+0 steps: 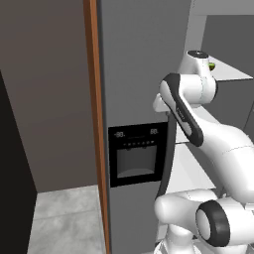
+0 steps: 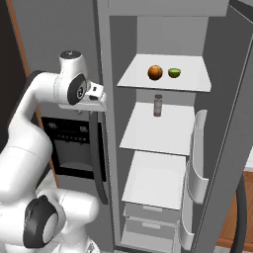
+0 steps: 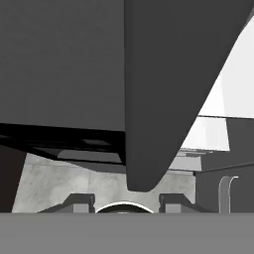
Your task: Pick the orange and kiwi from the fridge and place them on the plate next to the blender to make a fruit smoothie.
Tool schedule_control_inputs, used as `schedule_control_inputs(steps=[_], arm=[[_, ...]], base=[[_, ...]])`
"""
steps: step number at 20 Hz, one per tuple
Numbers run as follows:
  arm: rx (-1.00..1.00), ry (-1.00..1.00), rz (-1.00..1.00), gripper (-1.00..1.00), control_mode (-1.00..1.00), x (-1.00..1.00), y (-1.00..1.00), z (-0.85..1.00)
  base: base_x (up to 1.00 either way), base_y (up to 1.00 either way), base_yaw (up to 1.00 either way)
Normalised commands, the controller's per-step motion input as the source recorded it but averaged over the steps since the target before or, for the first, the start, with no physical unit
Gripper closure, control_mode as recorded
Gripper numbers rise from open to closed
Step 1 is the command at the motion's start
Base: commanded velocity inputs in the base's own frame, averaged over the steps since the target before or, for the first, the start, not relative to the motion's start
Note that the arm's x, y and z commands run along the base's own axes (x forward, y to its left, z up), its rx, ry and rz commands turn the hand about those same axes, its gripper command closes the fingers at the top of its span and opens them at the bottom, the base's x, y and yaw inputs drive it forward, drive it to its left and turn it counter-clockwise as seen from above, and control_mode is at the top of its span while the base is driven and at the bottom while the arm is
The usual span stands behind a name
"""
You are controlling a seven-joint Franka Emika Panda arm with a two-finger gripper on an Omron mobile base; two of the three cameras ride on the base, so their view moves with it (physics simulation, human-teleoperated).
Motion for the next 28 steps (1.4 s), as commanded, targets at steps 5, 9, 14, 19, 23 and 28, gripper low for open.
schedule_control_inputs(steps=[5, 9, 14, 19, 23, 28], arm=[[0.0, 0.0, 0.0, -1.0, -1.0, -0.18, 0.0, 0.0], [0.0, 0.0, 0.0, -1.0, -1.0, -0.62, 0.0, 0.0], [0.0, -0.01, 0.0, -1.0, -1.0, -0.71, 0.0, -0.01], [0.0, -0.05, 0.0, -1.0, -1.0, -0.68, 0.0, -0.03], [-0.02, -0.04, 0.0, -1.0, -1.0, -0.39, 0.01, 0.0], [-0.01, 0.01, 0.0, -1.0, -1.0, -0.06, 0.0, 0.0]], base=[[0.0, 0.0, 0.0], [0.0, 0.0, 0.0], [0.0, 0.0, 0.0], [0.0, 0.0, 0.0], [0.0, 0.0, 0.0], [0.0, 0.0, 0.0]])
